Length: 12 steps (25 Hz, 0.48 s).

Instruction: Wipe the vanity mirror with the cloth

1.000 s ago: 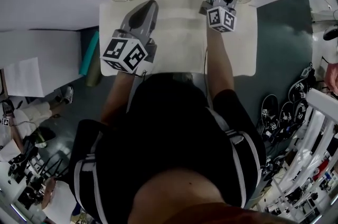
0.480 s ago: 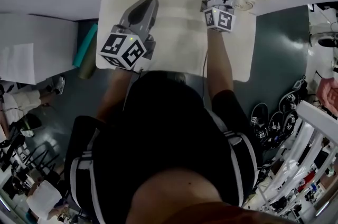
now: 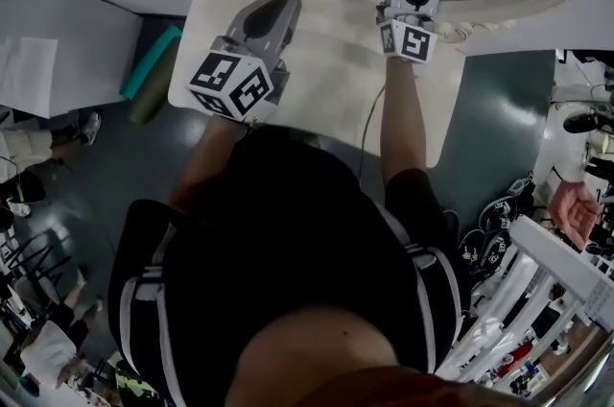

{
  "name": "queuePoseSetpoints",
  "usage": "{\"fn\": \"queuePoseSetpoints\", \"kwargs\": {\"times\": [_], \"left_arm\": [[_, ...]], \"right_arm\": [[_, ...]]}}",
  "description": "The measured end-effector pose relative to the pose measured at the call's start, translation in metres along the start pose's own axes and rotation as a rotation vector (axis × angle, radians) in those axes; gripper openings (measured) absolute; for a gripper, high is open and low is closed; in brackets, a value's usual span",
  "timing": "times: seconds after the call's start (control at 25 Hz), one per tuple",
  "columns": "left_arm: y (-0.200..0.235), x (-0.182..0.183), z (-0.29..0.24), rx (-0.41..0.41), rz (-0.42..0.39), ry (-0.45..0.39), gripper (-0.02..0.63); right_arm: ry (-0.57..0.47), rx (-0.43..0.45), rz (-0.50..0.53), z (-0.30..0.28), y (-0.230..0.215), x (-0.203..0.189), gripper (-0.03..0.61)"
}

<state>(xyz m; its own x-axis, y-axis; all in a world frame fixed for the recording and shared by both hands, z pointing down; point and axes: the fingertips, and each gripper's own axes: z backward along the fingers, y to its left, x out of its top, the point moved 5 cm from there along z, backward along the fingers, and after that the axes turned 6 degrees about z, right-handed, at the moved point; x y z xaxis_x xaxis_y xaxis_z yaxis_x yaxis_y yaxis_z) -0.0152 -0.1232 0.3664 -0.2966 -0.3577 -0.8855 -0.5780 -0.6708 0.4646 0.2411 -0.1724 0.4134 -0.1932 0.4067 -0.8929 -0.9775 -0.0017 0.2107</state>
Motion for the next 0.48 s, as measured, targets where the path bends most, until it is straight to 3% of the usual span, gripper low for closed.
{"fn": "queuePoseSetpoints", "kwargs": {"times": [0.24,0.48], "left_arm": [[0.009,0.014,0.015,0.016,0.001,-0.037,0.011],[0.014,0.019,0.016,0.024,0.016,-0.057,0.011]], "right_arm": [[-0.025,0.136,0.192,-0.026,0.033,0.017,0.078],[-0.027,0.225,0.305,-0.046,0.056,0.028,0.078]]}}
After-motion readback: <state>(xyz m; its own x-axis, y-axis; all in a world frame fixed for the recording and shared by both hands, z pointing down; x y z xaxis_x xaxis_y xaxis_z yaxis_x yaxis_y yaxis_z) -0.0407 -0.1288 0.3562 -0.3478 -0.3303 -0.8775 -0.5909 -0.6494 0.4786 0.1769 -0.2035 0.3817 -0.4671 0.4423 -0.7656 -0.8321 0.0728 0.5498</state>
